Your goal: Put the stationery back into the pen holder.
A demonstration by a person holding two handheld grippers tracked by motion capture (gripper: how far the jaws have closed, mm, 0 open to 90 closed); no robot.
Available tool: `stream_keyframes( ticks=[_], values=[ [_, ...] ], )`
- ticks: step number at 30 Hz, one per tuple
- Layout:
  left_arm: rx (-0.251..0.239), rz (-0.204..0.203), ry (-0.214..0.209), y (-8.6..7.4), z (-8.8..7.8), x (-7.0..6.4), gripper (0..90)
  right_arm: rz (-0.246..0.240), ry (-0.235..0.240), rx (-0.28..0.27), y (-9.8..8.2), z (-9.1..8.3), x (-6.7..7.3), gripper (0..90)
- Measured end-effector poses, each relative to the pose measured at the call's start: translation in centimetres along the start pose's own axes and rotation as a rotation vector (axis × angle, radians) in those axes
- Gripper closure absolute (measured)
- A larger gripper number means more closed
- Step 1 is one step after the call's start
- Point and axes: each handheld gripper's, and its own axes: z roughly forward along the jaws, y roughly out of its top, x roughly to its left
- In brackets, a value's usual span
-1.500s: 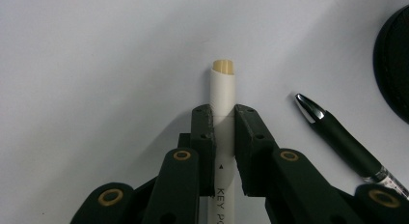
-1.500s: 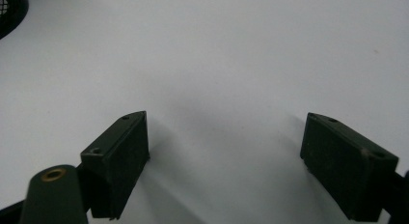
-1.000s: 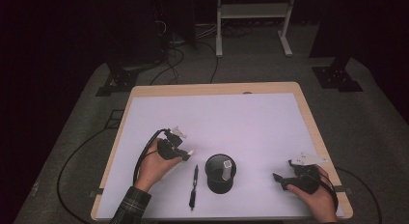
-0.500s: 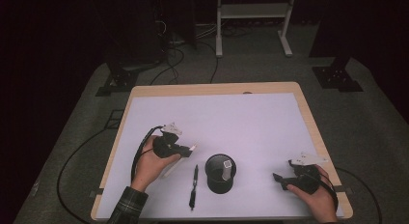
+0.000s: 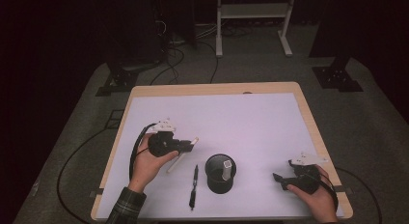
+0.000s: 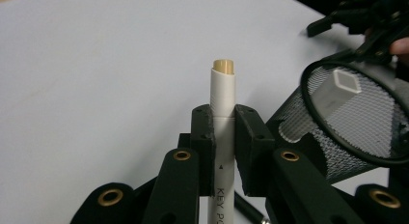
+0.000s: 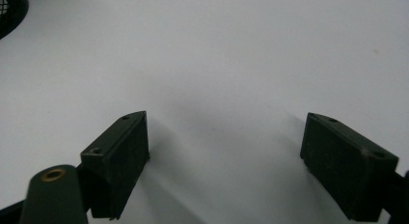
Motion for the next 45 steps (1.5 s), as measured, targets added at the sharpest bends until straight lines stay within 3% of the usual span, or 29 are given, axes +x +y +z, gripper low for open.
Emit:
stream_keyframes(
  ticks=[12,20,38,45],
  values=[
    [-0.117,0.043,-0.036,1.0,-1.4,-1.4,78.8,0.000,-0.001,0.000,0.0,0.0,0.0,16.3],
    [-0.168,0.067,-0.066,1.8,-2.0,-2.5,78.8,0.000,0.000,0.000,0.0,0.0,0.0,16.3],
    [-0.246,0.125,-0.120,4.0,-2.1,-4.9,78.8,0.001,0.000,-0.001,0.0,0.0,0.0,16.3],
    [-0.255,0.142,-0.143,4.7,-1.7,-5.7,78.8,0.000,0.001,-0.001,0.0,0.0,0.0,16.3]
  ],
)
